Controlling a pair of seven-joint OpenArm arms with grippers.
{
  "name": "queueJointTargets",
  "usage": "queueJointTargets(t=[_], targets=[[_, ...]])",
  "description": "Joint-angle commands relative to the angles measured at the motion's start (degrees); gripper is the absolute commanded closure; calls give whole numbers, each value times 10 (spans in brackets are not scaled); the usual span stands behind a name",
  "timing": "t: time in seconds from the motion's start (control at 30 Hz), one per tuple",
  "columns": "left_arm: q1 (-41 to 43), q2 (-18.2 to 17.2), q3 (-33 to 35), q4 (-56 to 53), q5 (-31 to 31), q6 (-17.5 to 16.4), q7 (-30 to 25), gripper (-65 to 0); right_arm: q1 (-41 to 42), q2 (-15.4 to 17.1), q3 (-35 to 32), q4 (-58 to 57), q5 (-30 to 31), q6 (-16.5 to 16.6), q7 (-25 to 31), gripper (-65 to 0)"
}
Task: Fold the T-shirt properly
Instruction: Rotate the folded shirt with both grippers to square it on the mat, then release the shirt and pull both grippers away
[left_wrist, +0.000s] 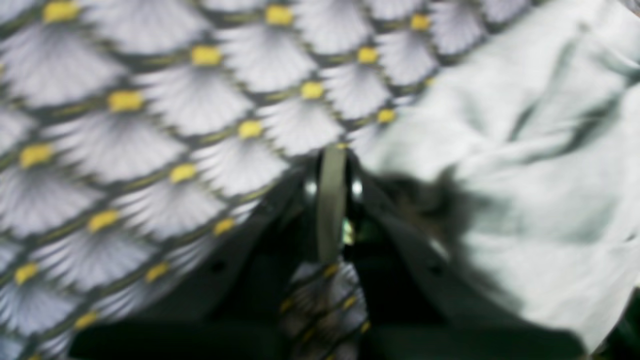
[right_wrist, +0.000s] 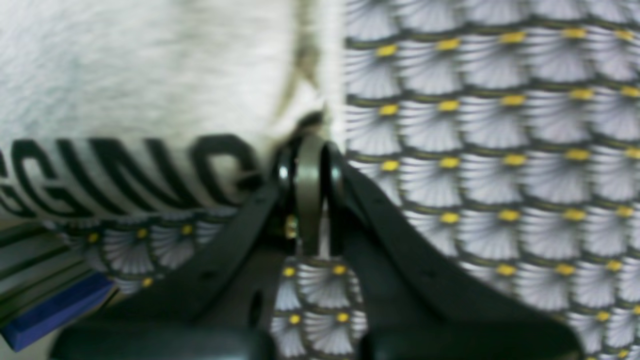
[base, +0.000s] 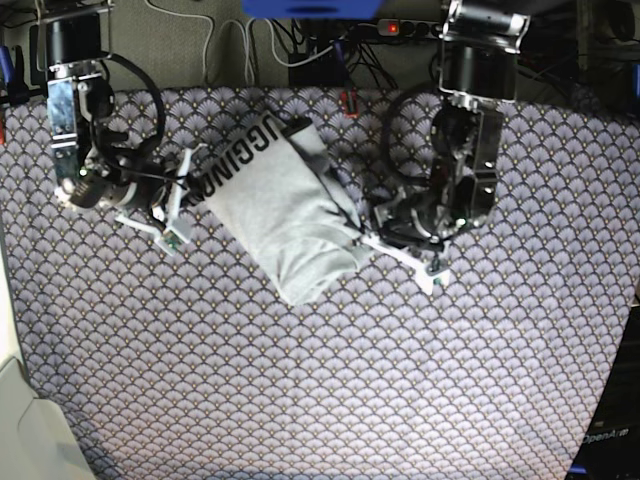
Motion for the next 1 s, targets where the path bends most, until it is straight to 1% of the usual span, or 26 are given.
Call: queueJointTargets(t=[0.0, 0.07, 0.1, 0.23, 0.3, 0.37, 0.47, 0.57, 0.67, 0.8, 0.83, 0.9, 0.97], targets=[[-21, 4, 1, -9, 0, -1, -5, -3, 4, 1, -8, 11, 11, 4, 10, 0], [-37, 11, 1, -42, 0, -1, -20, -3, -5, -3, -23, 19, 11, 4, 10, 0], [-50, 19, 7, -60, 0, -1, -26, -3, -12, -4, -31, 25, 11, 4, 10, 0], [-89, 33, 49, -115, 0, -1, -56, -3, -46, -4, -53, 72, 11, 4, 10, 0], [-105, 49, 69, -139, 0, -1, -73, -3, -62, -4, -55, 95, 11, 4, 10, 0], [-120, 62, 71, -162, 0, -1, -85, -3, -73, -4, -52, 104, 11, 4, 10, 0], [-131, 70, 71, -173, 0, -1, -88, -3, -82, -3, -51, 104, 11, 4, 9, 0], [-136, 66, 70, -163, 0, -1, -83, -3, -90, 0, -48, 105, 11, 4, 11, 0], [-129, 27, 70, -129, -1, -1, -72, -3, -91, 1, -18, 107, 11, 4, 11, 0], [-118, -47, 63, -62, -4, -1, -32, -3, -89, 1, 52, 118, 11, 4, 11, 0], [-110, -68, 51, -41, -4, -1, -21, -3, -88, 1, 69, 135, 12, 4, 11, 0], [-85, -97, 11, 1, -4, -1, 1, -3, -83, 1, 85, 178, 13, 4, 6, 0], [-68, -110, -33, 44, -4, -3, 18, -3, -64, -4, 86, 213, 14, 4, -1, 0]])
